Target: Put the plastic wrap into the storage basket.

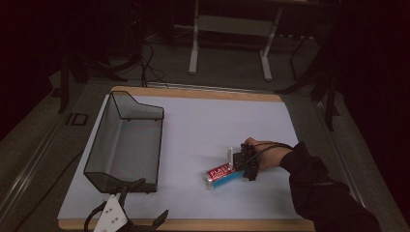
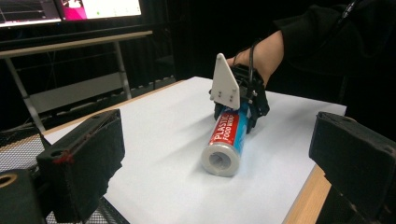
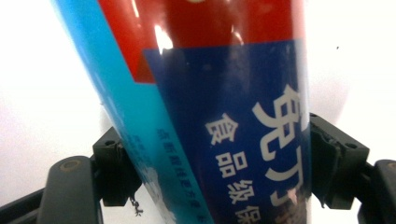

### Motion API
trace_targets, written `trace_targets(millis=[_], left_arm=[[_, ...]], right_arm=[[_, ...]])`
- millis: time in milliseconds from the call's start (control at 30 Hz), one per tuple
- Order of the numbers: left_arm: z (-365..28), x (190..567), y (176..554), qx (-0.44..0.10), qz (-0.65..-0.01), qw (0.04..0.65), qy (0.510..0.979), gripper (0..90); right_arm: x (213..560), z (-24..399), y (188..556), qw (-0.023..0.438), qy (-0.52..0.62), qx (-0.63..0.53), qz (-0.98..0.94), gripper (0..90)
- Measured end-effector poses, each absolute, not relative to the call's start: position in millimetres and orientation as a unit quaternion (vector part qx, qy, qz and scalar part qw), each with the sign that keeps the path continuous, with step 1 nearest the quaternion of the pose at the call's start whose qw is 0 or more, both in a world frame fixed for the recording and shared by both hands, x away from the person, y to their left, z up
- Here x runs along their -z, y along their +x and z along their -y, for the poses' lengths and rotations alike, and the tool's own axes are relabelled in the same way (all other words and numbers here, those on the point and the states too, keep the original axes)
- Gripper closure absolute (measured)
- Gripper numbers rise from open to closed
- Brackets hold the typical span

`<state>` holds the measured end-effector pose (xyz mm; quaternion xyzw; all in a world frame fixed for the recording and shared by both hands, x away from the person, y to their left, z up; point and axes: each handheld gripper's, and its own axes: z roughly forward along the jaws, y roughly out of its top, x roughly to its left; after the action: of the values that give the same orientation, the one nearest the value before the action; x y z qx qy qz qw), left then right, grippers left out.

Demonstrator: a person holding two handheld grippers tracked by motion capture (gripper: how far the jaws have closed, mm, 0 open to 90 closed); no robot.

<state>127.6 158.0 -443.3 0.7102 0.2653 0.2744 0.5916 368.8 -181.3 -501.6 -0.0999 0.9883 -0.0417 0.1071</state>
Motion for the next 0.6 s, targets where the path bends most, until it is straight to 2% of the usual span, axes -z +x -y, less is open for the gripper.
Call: trace_targets(millis=[233, 533, 600], left_arm=[[-158, 443, 128, -0.276, -0.266, 0.591, 0.71, 4.1], [-158, 444, 128, -0.277, -0.269, 0.589, 0.71, 4.0], [-157, 444, 128, -0.278, -0.268, 0.588, 0.711, 4.1]], right_arm=[[500, 178, 358, 0.136, -0.105, 0.057, -0.983, 29.6], [483, 178, 361, 0.123, -0.036, 0.0, -0.992, 30.9], [470, 179, 365, 0.125, -0.011, -0.025, -0.992, 31.1]])
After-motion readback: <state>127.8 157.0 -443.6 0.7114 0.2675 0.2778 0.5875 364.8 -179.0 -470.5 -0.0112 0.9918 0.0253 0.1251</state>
